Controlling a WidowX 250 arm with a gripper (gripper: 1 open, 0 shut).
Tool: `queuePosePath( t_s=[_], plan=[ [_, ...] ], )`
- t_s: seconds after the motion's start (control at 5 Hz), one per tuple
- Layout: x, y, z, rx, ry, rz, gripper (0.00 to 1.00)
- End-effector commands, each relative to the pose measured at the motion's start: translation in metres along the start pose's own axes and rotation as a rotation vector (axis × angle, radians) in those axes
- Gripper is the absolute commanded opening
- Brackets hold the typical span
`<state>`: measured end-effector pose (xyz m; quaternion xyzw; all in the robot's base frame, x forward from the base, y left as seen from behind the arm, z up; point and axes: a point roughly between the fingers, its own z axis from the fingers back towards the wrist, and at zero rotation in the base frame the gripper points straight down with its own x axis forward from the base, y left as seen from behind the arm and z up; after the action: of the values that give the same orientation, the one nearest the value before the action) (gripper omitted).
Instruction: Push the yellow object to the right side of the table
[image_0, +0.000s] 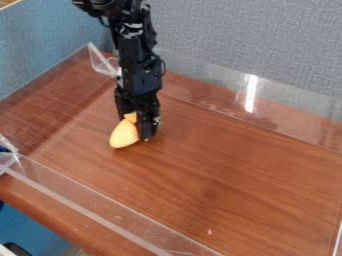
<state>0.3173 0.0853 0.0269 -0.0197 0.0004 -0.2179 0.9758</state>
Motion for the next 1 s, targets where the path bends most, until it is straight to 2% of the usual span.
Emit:
queuePosePath(
  t_s=[0.0, 0.4, 0.8],
  plan=[
    [0.009, -0.004, 0.011, 0.037, -0.045, -0.117, 0.0],
    [0.009, 0.019, 0.009, 0.042, -0.054, -0.121, 0.0],
    [0.013, 0.016, 0.018, 0.054, -0.066, -0.164, 0.0]
  ],
)
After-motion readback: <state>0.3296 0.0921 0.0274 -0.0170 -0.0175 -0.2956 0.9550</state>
